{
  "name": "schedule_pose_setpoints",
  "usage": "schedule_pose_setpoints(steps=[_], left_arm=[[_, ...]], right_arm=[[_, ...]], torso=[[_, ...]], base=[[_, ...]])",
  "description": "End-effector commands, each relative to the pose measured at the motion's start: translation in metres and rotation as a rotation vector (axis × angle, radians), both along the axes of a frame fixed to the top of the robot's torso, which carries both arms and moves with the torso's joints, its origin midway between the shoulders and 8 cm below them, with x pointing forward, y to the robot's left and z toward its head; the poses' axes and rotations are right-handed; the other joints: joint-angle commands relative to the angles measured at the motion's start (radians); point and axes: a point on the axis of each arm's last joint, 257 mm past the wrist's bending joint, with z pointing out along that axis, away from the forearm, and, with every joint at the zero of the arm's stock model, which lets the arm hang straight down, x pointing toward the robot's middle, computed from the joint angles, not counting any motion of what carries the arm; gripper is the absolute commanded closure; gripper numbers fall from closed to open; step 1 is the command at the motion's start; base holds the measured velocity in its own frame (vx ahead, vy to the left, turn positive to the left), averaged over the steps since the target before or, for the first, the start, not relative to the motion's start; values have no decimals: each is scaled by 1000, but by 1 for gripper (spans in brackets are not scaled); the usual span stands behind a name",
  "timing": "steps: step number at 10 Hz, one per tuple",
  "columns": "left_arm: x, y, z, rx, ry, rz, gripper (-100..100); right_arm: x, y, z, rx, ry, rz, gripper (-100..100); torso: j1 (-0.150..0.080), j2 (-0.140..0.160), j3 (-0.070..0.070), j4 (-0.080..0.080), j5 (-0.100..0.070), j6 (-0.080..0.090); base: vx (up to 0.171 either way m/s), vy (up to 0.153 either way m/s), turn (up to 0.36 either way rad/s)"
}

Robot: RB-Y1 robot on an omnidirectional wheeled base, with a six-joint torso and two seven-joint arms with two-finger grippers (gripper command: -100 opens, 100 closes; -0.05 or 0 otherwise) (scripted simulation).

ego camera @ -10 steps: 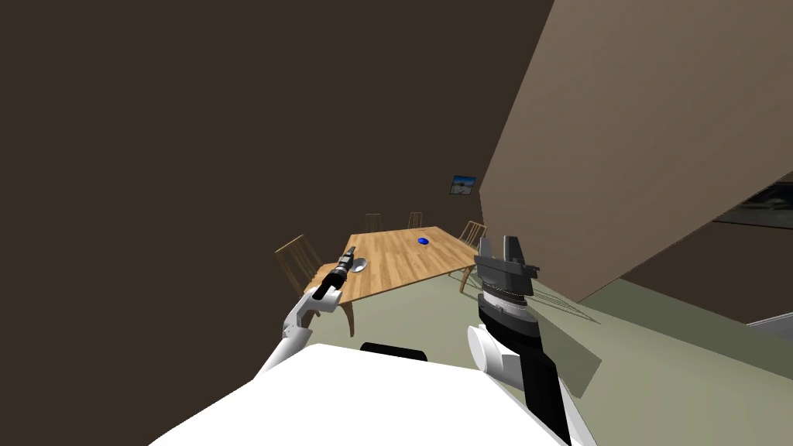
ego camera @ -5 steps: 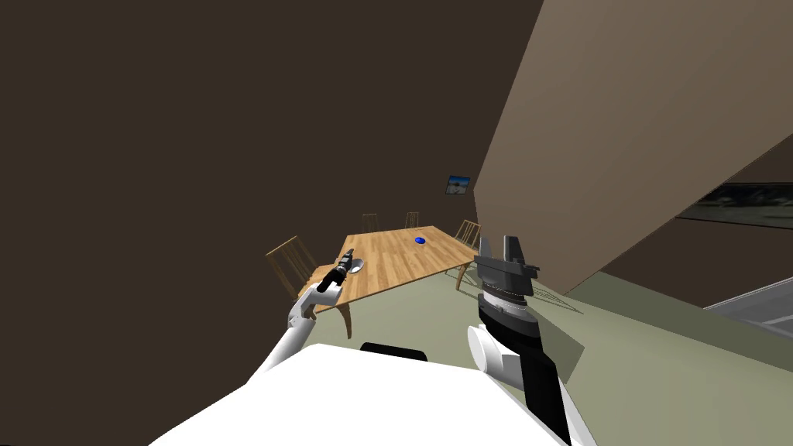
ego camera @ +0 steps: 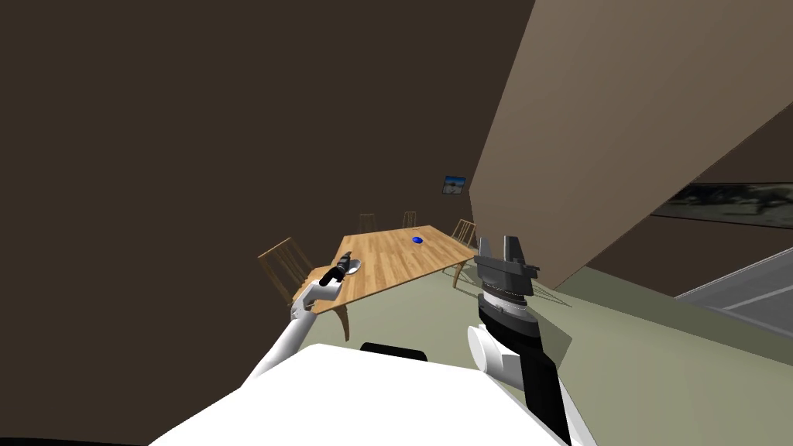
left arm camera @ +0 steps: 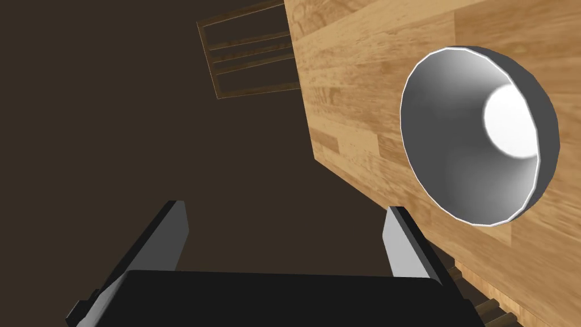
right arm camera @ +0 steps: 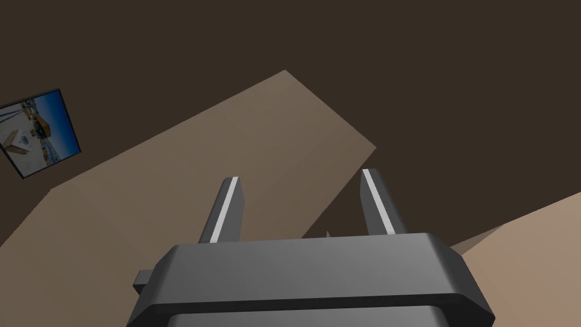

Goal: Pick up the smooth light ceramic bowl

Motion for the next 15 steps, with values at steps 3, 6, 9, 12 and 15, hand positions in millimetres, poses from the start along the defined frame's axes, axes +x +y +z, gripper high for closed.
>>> schedule_pose_setpoints(steps=[3, 6, 9, 12, 15], left_arm=[[0, 22, -28, -54, 99, 74, -100], [-3, 32, -41, -82, 146, 111, -100], [-8, 47, -62, -143, 221, 181, -100], [-18, 59, -83, -209, 295, 252, -100], [-29, 66, -103, -277, 361, 319, -100]], right_arm=[[0, 0, 0, 0, 0, 0, 0], [0, 0, 0, 0, 0, 0, 0], [0, 0, 0, 0, 0, 0, 0], [0, 0, 0, 0, 0, 0, 0], [0, 0, 0, 0, 0, 0, 0]], torso=[[0, 0, 0, 0, 0, 0], [0, -1, 0, 0, 0, 0], [0, -1, 0, 0, 0, 0], [0, -1, 0, 0, 0, 0], [1, -1, -1, 0, 0, 0]], base=[[6, -8, -60], [10, -7, -47], [13, -4, -48], [21, -3, -60], [24, 1, -45]])
